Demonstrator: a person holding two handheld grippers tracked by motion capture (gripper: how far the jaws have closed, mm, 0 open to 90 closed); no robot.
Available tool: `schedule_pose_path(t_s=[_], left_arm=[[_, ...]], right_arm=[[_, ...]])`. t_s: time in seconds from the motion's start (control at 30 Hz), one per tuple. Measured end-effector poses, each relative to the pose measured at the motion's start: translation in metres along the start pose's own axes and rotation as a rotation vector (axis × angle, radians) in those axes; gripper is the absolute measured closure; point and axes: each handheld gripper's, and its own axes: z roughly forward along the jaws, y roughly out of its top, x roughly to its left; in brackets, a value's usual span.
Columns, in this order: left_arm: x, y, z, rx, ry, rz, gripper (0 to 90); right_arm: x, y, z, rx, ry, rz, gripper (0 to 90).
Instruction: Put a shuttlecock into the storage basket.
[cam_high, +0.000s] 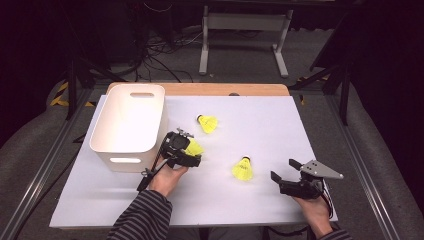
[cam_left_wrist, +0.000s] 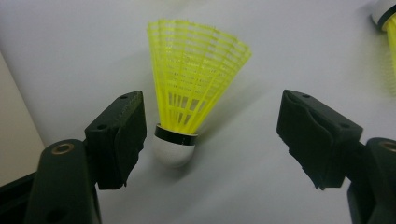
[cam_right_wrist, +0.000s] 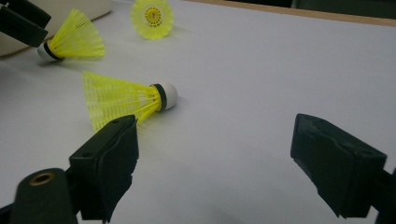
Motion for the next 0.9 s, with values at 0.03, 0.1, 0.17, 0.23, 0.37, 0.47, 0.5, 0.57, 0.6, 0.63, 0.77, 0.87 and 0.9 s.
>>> schedule_pose_path(t_s=[0.03, 0.1, 0.17, 0.23, 0.37, 0.47, 0.5, 0.57, 0.6, 0.63, 0.77, 0.87, 0.9], left_arm=[[0.0, 0.001, 0.001, 0.001, 0.001, 0.0, 25.2], [0.002, 0.002, 0.003, 0.011, 0.006, -0.004, 25.1], [0.003, 0.003, 0.005, 0.017, 0.016, -0.007, 25.1], [0.004, 0.004, 0.006, 0.023, 0.019, -0.013, 25.2], [0.005, 0.004, 0.01, 0.038, 0.02, -0.019, 25.3], [0.005, 0.005, 0.013, 0.051, 0.027, -0.021, 25.4], [0.005, 0.005, 0.014, 0.053, 0.031, -0.022, 25.3], [0.005, 0.005, 0.015, 0.057, 0.035, -0.019, 25.4], [0.005, 0.005, 0.016, 0.059, 0.036, -0.024, 25.4], [0.005, 0.005, 0.017, 0.061, 0.038, -0.022, 25.5], [0.005, 0.005, 0.02, 0.077, 0.04, -0.021, 25.7], [0.005, 0.005, 0.022, 0.086, 0.05, -0.019, 26.2], [0.004, 0.005, 0.023, 0.09, 0.056, -0.017, 26.5]], right_arm=[[0.0, 0.0, 0.0, 0.0, 0.0, 0.0, 15.9], [0.0, 0.0, 0.0, 0.001, -0.002, 0.001, 15.9], [0.0, 0.0, 0.0, 0.0, -0.001, 0.003, 15.9], [0.0, 0.0, 0.0, 0.001, 0.001, 0.002, 15.9], [0.0, 0.0, 0.0, 0.002, 0.002, 0.002, 15.9], [0.0, 0.0, 0.0, 0.001, 0.003, 0.001, 15.9], [0.0, 0.0, 0.0, 0.001, 0.003, 0.001, 15.9], [0.0, 0.0, 0.001, 0.004, 0.003, 0.003, 15.9], [0.0, 0.0, 0.001, 0.004, 0.003, 0.002, 15.9], [0.0, 0.0, 0.001, 0.004, 0.003, 0.002, 15.9], [0.0, 0.0, 0.001, 0.004, 0.003, 0.002, 15.9], [0.0, 0.0, 0.001, 0.003, 0.006, 0.002, 15.9], [0.001, 0.0, 0.001, 0.004, 0.006, -0.001, 15.9]])
